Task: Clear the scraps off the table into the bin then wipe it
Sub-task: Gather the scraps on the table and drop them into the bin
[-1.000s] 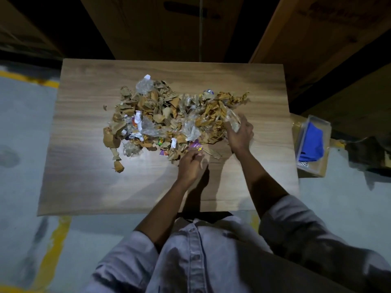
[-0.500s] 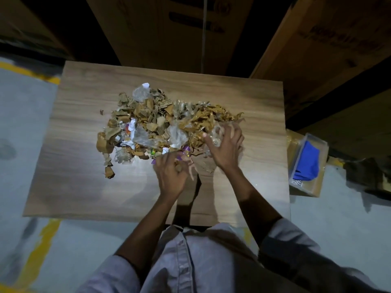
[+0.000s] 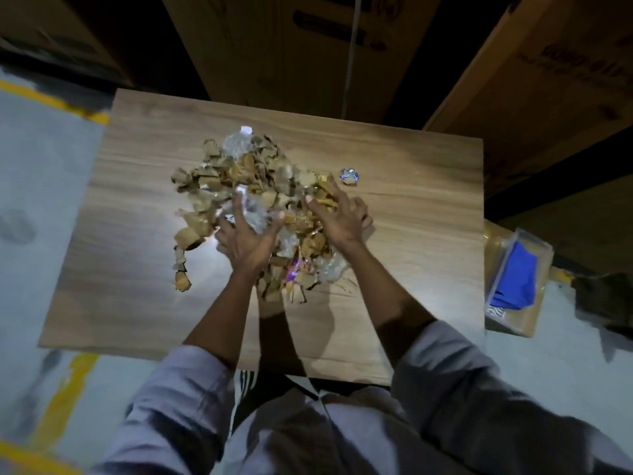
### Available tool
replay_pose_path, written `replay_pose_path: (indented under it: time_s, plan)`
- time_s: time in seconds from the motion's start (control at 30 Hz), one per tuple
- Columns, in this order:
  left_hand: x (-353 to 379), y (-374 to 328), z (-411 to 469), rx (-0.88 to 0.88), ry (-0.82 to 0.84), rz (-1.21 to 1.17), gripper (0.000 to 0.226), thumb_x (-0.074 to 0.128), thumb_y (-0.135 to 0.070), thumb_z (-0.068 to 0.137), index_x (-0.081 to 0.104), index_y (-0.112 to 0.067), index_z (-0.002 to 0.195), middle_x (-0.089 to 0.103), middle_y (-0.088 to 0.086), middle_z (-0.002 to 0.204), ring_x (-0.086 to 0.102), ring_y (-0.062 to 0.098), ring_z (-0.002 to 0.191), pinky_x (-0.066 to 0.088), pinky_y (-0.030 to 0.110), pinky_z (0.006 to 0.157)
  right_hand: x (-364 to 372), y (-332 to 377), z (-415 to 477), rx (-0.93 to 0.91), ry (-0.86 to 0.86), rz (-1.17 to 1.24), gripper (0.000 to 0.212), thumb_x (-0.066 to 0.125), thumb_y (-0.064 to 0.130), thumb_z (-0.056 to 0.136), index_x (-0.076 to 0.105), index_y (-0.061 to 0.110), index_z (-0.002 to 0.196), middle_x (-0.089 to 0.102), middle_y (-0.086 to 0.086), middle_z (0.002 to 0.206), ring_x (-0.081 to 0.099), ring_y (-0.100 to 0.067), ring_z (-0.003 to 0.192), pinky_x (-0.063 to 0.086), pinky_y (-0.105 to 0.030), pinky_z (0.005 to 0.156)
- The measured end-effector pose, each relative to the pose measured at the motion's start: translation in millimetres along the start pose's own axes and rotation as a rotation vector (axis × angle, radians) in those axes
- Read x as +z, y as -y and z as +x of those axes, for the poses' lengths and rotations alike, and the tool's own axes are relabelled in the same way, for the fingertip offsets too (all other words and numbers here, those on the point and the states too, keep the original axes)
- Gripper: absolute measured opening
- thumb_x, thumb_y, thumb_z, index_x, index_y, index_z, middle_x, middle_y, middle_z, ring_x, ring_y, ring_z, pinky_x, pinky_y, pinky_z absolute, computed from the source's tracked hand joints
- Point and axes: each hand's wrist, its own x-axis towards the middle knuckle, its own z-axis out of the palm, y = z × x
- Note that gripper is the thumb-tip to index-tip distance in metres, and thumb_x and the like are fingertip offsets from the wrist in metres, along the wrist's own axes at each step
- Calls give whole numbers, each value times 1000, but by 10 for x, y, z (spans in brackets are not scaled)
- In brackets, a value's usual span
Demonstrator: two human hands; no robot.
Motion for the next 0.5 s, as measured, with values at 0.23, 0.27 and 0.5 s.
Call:
replay_pose_path:
  time_s: [0.23, 0.27, 0.5]
  plan:
    - [350, -253, -285, -7, 76, -342, 85, 40, -85, 80, 37, -44, 154, 14, 8, 169, 9, 32, 156, 18, 58, 123, 522, -16, -56, -13, 5, 199, 68, 55, 72, 91, 37, 48, 152, 17, -3, 167, 17, -26, 153, 23, -42, 121]
    - [359, -266, -311, -21, 87, -383, 80, 41, -80, 83, 39, -41, 154, 16, 8, 168, 12, 31, 155, 21, 58, 123, 548, -18, -62, -17, 16, 244, 64, 55, 68, 94, 40, 45, 152, 24, -3, 165, 22, -25, 152, 24, -35, 115]
    - [280, -244, -383, 6, 156, -553, 74, 45, -81, 83, 49, -39, 145, 31, 7, 160, 28, 25, 150, 31, 50, 120, 637, -6, -270, -34, 93, 366, 61, 58, 59, 97, 51, 29, 150, 47, 4, 154, 46, -11, 135, 40, -19, 94]
